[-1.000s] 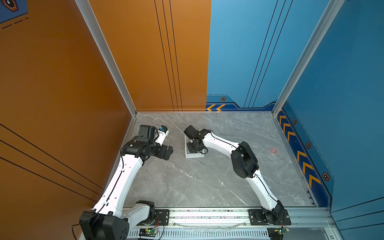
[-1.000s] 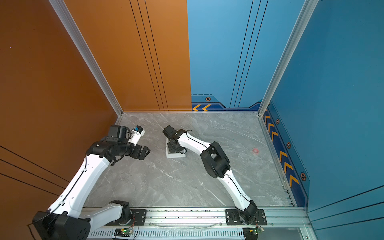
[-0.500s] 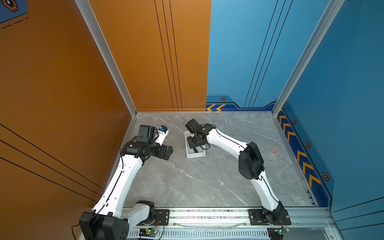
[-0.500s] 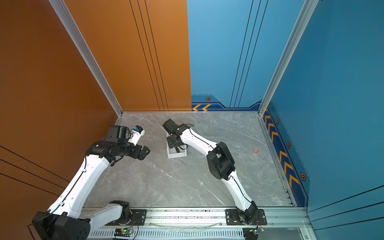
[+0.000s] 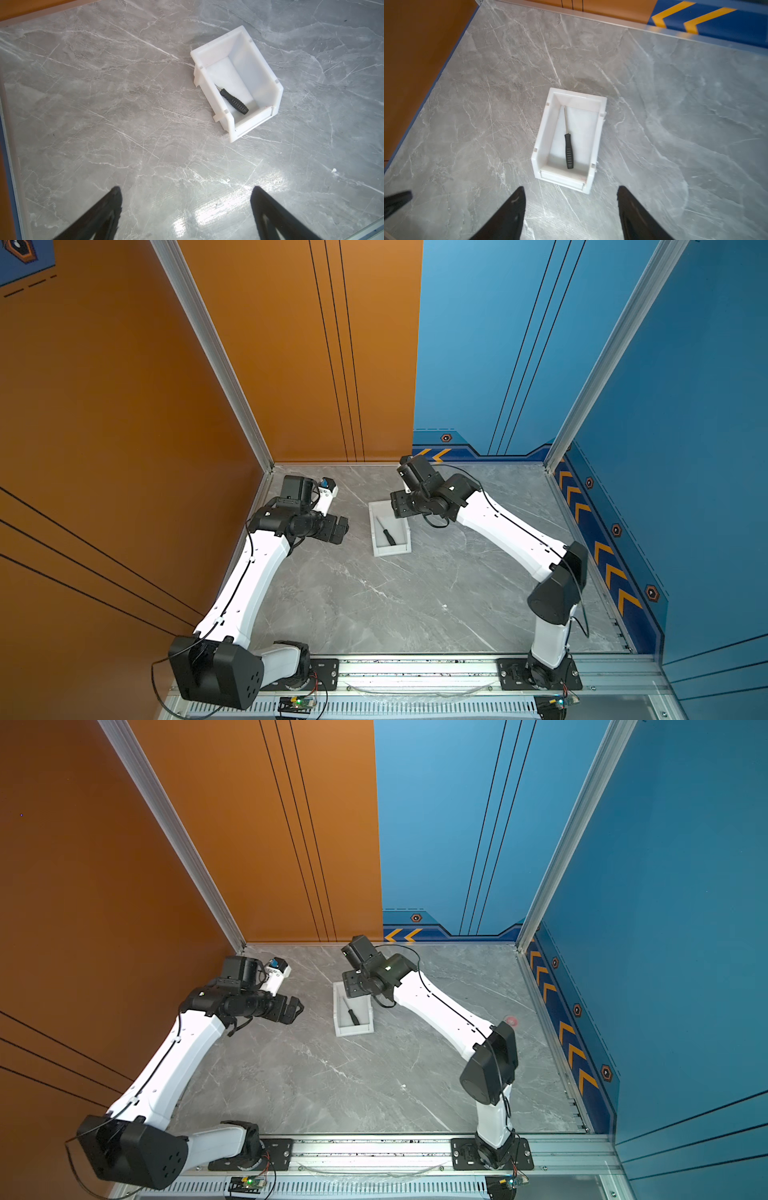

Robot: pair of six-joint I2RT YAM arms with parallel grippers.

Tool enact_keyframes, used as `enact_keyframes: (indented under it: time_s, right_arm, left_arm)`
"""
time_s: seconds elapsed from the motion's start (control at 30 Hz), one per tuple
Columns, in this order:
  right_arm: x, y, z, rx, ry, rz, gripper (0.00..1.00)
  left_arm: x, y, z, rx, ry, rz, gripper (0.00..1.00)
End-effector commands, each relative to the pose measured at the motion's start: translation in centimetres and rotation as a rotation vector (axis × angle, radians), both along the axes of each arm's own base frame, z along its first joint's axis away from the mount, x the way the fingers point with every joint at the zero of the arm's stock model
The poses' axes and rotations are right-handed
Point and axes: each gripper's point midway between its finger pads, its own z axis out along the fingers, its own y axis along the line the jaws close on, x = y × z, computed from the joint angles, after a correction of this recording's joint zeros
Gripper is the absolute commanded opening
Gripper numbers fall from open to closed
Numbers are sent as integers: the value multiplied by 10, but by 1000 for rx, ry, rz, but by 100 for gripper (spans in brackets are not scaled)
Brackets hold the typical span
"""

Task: Put the screwdriver in the bin
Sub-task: Reset both arms

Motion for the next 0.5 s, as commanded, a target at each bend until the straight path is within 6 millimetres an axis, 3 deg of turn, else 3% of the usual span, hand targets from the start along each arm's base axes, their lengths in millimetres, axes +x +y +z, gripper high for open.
enact_keyframes:
  time_s: [0.0,0.1,0.2,0.47]
  right_arm:
    - [-4,-51,-9,-40,-18,-117,76]
    - [-9,-96,-12,7,-39,-218,83]
    - [-18,-142,-17,33,-88,-314,99]
    - [-33,-250,-31,32,-198,-507,100]
  left_arm:
    - [23,7,7,-25,-22,93,98]
    - [39,12,-1,-27,-15,145,98]
    - [54,24,-13,-29,-25,222,98]
    - [67,82,-58,-90,-168,480,98]
